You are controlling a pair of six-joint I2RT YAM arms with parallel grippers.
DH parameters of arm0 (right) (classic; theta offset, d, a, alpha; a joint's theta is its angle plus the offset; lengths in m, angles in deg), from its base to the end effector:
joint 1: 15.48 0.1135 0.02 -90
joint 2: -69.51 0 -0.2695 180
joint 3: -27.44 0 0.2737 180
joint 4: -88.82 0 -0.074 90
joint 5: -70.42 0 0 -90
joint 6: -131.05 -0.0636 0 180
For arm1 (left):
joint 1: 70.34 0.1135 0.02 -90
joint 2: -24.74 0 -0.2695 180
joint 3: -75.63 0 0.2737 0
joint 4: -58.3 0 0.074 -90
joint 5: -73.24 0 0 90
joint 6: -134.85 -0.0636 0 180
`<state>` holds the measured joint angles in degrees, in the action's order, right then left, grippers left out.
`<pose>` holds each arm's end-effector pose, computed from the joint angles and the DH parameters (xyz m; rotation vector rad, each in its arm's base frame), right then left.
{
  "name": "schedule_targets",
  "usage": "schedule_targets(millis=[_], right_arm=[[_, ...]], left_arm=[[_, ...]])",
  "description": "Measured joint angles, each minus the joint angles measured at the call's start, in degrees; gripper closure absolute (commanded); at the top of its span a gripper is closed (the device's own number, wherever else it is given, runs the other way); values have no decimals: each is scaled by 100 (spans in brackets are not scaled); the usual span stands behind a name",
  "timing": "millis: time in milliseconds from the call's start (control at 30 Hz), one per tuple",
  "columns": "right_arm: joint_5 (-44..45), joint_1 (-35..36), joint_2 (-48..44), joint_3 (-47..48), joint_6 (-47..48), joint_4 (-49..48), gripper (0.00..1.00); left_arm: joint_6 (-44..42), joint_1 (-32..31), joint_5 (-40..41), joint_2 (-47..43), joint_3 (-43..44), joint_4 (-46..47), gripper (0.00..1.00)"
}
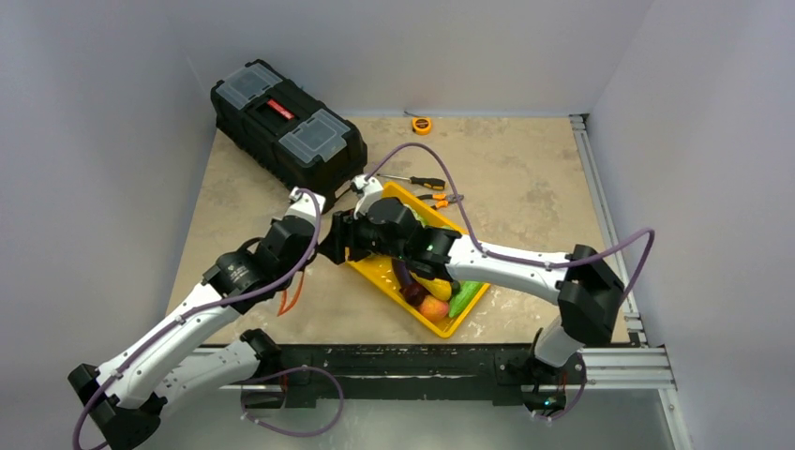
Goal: Place the food in the zip-top bag and seal the zipper
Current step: Open the zipper of the food storage bag at the center of the board, then pick up the fake vegetable from the bin.
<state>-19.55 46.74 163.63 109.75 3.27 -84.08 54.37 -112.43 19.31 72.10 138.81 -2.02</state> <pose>0.2039 0.3870 0.2817 -0.4407 2.0366 1.1401 0.1663 -0.0997 0.2985 0.3231 2.1590 0.2392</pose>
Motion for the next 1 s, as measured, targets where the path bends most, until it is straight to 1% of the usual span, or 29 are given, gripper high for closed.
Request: schedule_targets(millis=[233, 367, 433, 567, 600, 667, 733, 833, 1000], right_arm=[[317, -39, -774, -426, 413, 345, 37], [903, -79, -1021, -448, 695, 887, 34], [1226, -197, -1128, -452, 852, 1220, 34], [1530, -855, -1241, -455, 1143, 1838, 34], [1556, -1054, -1241, -455, 1228, 1971, 35], [1626, -1384, -1209, -452, 1399, 2251, 39], [1731, -1541, -1097, -424, 1572, 2555, 44], [1777, -1493, -761, -284, 1788, 2931, 50], [1853, -1436, -229, -103, 2031, 3346, 51]], left_arm=[[46, 0, -11, 155, 0, 9, 100], [46, 0, -33, 223, 0, 11, 100], [46, 0, -37, 227, 0, 13, 100], [44, 0, -48, 227, 0, 15, 100], [44, 0, -48, 227, 0, 17, 100], [42, 0, -55, 227, 0, 17, 100], [39, 0, -74, 232, 0, 17, 100], [39, 0, -94, 240, 0, 20, 100], [39, 0, -118, 247, 0, 20, 100]])
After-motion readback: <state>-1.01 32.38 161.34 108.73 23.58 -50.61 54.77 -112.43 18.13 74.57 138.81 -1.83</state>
